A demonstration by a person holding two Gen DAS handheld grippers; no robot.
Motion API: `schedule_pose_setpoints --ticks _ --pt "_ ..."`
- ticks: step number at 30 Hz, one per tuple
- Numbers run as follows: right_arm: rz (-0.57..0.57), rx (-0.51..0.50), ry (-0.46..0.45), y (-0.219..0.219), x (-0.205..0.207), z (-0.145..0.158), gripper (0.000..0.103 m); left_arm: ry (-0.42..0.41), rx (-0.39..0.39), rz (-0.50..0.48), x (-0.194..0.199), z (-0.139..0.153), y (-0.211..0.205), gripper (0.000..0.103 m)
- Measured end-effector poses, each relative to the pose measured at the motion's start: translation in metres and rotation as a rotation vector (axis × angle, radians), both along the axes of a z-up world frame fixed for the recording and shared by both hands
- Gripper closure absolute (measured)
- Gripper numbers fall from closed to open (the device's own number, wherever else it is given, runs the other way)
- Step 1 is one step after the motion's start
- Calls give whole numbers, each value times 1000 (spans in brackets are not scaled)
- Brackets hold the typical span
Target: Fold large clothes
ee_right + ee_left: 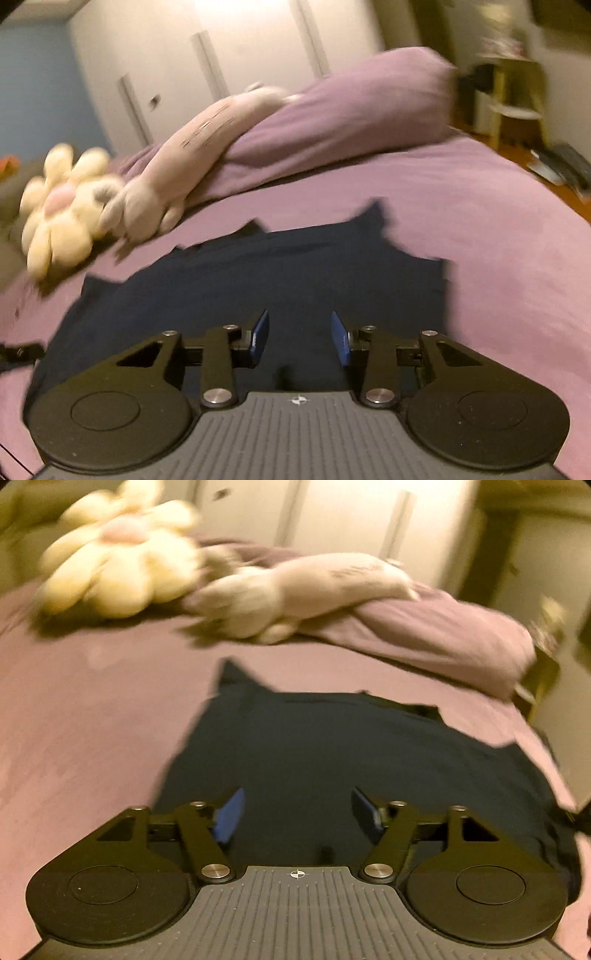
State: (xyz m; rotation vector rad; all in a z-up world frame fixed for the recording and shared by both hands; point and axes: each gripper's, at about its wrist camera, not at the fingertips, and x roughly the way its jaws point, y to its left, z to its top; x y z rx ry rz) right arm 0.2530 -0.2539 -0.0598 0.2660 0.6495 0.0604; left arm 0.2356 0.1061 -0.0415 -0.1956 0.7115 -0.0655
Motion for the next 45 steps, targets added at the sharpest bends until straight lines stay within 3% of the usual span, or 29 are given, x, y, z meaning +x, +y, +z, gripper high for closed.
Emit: schedule_pose_setpoints --ticks 5,9,10,11,13,16,19,24,28,32,34,35,37,39,42,45 --pt "45 -159 79 41 80 -38 70 -25 166 4 58 -27 -44 20" --pt "-6 -321 45 39 110 -57 71 -53 240 151 91 -56 -31 19" --pt "-52 -317 52 26 116 -60 71 -41 248 179 99 -64 -26 18" --pt "-84 -273 58 14 123 -62 87 -35 229 191 104 -72 -19 17" --pt "-161 -223 52 -12 134 -65 103 -48 170 201 107 -81 -12 16" --pt "-240 -131 53 -43 140 -70 103 -69 161 203 104 -86 -12 15" --pt "-266 -114 36 -49 127 -67 103 -58 149 192 102 -83 -7 14" --pt "-219 -38 4 -46 67 -46 90 -25 133 154 84 -69 -3 13" --pt "-229 -131 -46 -35 -4 -42 90 -26 110 141 41 -58 4 11" --pt "-279 -219 -1 -38 -50 -46 89 17 82 166 -1 -55 18 11" --pt "-354 -242 57 -49 -59 -44 78 46 78 180 -22 -53 26 11" --pt "-391 -217 87 -58 -62 -42 78 59 76 196 -32 -52 31 11" --pt "-452 -191 138 -69 -68 -36 79 107 32 228 -50 -50 45 11" --pt "-438 -157 105 -73 -81 -26 79 145 -48 244 -67 -51 60 11" --pt "-366 -166 49 -50 -88 -9 79 176 -203 228 -86 -54 77 13" --pt "-250 -175 5 -14 -85 0 79 170 -396 145 -91 -58 86 12"
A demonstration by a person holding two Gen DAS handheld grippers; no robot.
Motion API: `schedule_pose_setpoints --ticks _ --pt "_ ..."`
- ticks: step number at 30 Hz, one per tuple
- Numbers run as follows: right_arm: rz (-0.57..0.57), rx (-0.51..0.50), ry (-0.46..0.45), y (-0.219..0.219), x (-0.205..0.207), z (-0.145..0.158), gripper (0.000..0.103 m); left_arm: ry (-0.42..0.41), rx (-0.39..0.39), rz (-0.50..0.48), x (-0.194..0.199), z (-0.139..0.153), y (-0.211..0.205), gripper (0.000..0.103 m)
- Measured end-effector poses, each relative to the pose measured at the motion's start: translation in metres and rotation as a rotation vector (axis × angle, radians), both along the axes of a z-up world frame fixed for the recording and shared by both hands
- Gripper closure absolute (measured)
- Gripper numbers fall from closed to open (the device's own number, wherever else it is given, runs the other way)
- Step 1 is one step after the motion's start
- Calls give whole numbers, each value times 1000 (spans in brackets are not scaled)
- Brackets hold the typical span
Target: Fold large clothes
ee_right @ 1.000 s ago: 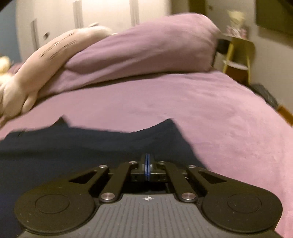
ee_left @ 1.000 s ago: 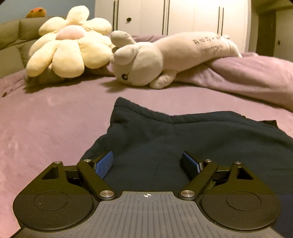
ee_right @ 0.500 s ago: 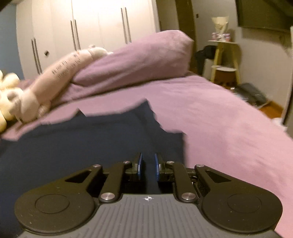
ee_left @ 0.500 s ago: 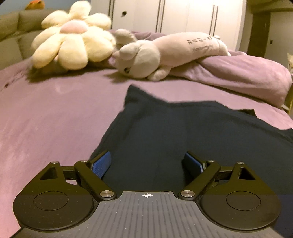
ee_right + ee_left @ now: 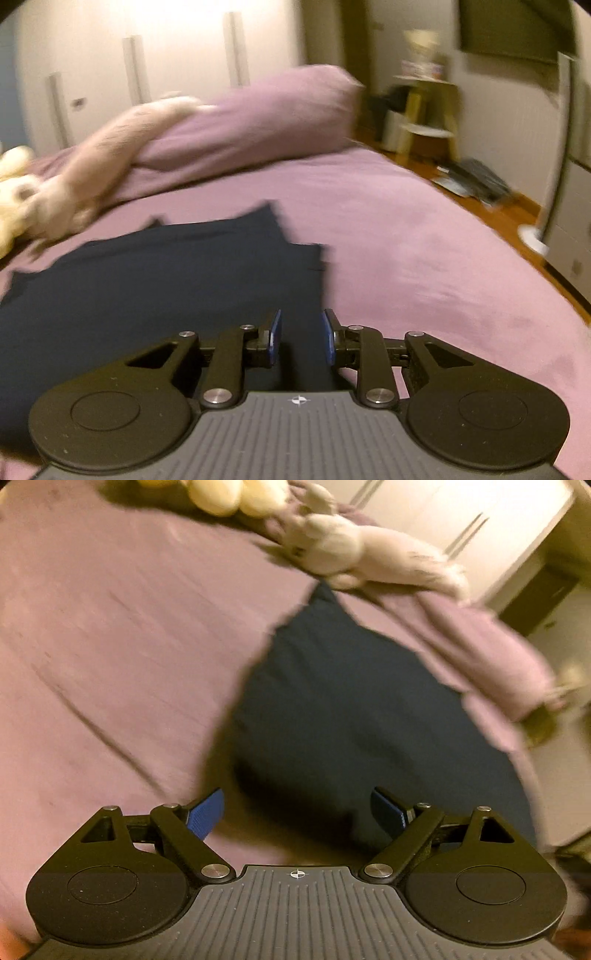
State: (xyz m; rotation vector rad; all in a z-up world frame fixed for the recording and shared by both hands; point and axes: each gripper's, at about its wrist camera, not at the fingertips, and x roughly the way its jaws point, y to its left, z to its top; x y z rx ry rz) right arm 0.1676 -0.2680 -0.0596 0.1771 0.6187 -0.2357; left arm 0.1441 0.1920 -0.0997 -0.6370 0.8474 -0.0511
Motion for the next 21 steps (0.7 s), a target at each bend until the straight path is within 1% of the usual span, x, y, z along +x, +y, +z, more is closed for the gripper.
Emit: schedule_pose_setpoints --ticks 1,2,4,6,9,13,15,16,17,20,21 --pt "42 7 1 12 1 1 79 -5 -58 -18 3 -3 2 12" --pt "93 18 8 26 4 0 79 -1 -91 -24 7 -7 3 11" --pt "178 48 23 50 6 -2 79 30 -117 -1 18 -14 5 11" --pt "271 67 17 75 8 -4 80 60 -167 26 28 -24 11 11" --pt "348 40 20 109 9 -6 80 70 -272 78 36 -38 21 8" --pt "401 58 32 143 20 -11 80 56 -359 138 46 -51 33 10" --pt "419 51 42 155 25 -15 80 42 -377 146 50 -54 36 16" --pt "425 45 55 159 30 -19 80 49 -376 146 53 -55 37 24" --pt "429 33 73 163 33 -23 80 53 -383 139 55 -55 40 31" --pt "433 2 98 171 37 -34 80 19 -438 111 58 -50 45 41" --pt "434 1 99 171 37 -34 80 -15 -457 97 57 -46 46 41"
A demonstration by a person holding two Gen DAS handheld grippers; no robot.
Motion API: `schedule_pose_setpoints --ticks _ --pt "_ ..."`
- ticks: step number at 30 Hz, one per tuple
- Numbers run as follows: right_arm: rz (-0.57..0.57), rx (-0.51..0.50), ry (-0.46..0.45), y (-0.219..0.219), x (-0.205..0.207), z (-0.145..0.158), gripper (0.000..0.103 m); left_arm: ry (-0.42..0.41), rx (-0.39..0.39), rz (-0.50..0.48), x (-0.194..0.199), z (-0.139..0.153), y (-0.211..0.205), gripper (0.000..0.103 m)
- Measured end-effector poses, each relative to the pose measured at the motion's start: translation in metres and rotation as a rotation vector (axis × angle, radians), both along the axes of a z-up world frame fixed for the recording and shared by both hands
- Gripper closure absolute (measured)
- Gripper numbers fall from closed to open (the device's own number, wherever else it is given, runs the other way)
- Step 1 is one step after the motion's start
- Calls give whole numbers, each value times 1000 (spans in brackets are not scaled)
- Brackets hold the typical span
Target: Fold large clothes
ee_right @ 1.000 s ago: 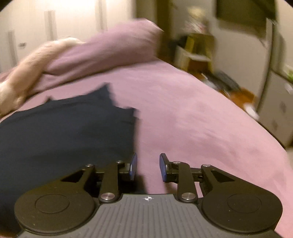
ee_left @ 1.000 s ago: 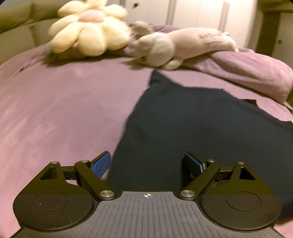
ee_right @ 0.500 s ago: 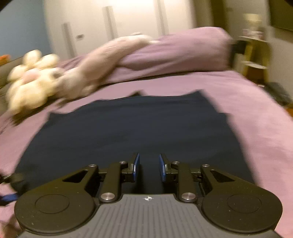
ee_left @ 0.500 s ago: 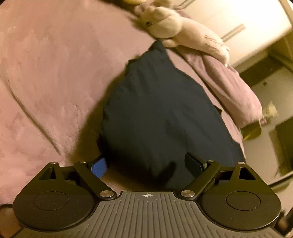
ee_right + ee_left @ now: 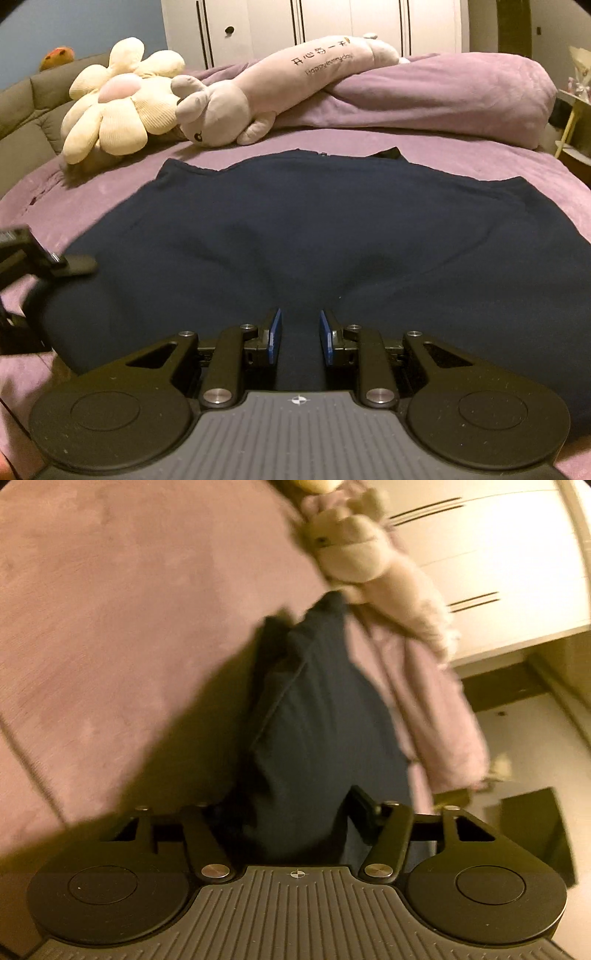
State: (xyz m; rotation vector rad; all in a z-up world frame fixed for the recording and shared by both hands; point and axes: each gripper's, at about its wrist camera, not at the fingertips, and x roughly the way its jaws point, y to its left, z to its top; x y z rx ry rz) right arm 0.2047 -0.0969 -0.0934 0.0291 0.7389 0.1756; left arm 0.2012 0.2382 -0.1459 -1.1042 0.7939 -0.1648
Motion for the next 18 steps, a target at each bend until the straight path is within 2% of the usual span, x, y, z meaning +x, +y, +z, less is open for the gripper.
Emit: schedule_pose_setpoints --ticks 2,4,5,8,11,14,18 --pt "-6 -1 -1 -2 -1 4 85 -46 -3 -10 1 2 1 41" --pt "-17 22 -11 -1 -3 9 87 -10 30 -8 4 -4 0 37" --pt "-16 26 -18 0 -3 10 87 12 26 1 6 -9 -1 33" --pt "-5 -3 -12 6 -3 2 87 45 -30 32 10 -21 -2 32" --pt "26 -24 36 7 3 -9 87 52 -18 32 10 -17 -4 36" --pt "53 -45 61 9 8 -4 88 57 16 21 16 -12 -6 40" --pt "20 -43 4 8 -5 7 89 61 30 19 16 -5 -5 42"
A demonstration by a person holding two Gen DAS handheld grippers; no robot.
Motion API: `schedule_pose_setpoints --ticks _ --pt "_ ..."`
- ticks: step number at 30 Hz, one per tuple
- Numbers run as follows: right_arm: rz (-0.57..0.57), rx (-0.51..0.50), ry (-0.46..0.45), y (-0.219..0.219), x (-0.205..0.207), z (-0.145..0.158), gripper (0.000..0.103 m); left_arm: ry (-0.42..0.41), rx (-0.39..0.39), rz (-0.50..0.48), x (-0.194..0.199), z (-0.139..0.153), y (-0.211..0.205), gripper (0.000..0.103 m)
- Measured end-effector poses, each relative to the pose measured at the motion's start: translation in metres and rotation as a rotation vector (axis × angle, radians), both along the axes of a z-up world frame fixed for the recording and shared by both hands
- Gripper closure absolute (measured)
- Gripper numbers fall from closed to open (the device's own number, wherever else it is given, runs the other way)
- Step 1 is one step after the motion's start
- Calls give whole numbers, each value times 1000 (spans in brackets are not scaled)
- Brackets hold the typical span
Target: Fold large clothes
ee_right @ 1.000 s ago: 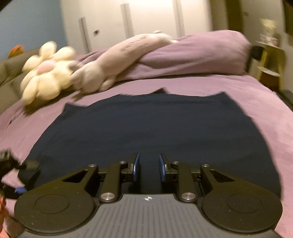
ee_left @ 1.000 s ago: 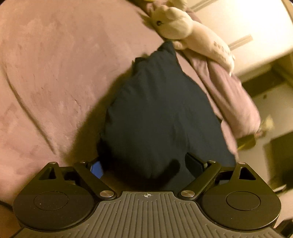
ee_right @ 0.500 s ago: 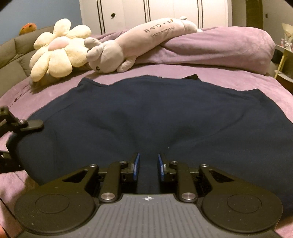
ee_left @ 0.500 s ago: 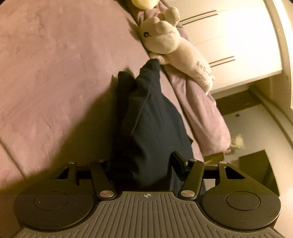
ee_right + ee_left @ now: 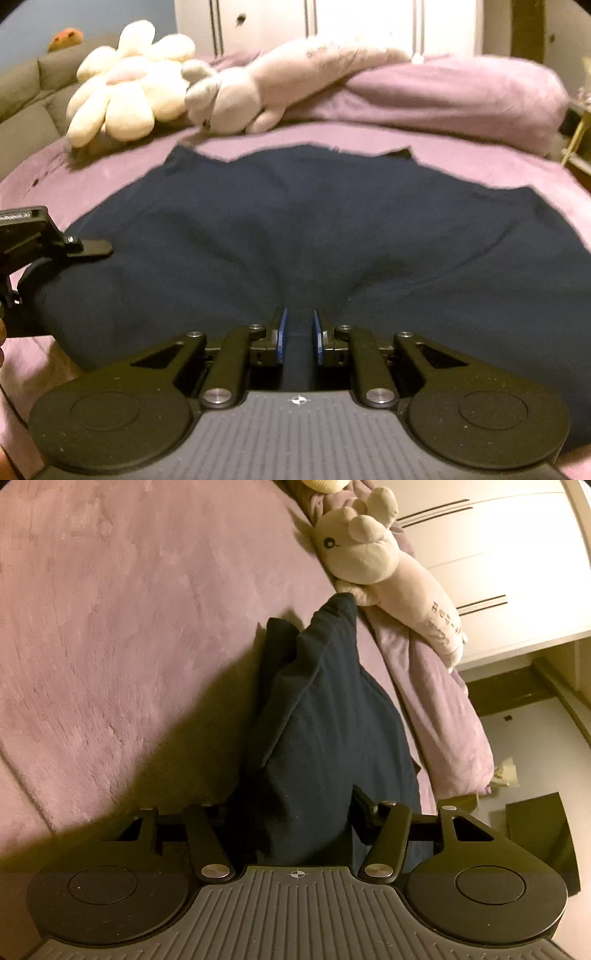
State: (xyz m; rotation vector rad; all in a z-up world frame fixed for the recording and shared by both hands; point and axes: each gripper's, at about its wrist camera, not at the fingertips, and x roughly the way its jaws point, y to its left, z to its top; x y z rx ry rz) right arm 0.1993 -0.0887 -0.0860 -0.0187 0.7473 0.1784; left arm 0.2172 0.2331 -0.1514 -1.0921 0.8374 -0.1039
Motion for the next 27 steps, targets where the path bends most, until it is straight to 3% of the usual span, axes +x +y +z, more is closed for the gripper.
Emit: schedule_pose_setpoints --ticks 2,4,6,10,14,18,22,27 --pt "-5 -4 11 0 -5 -11 88 5 22 -10 2 5 -1 43" --pt "55 -84 6 8 -4 -21 88 12 70 -28 4 11 -6 44" --pt "82 -105 19 10 1 -15 88 8 117 -37 3 20 -9 45" --pt "-10 84 22 -21 1 9 88 -5 170 -47 5 39 -14 48" --pt "-113 121 -35 -57 -16 20 88 -17 246 -76 10 58 -26 49" --pt "-87 138 72 -73 -11 -3 87 -31 351 -110 15 80 -46 50" --pt "-98 194 67 -83 -7 -1 87 -96 516 -189 17 112 -79 50" --pt "-166 322 6 -114 -20 12 86 -204 556 -275 16 143 -113 51"
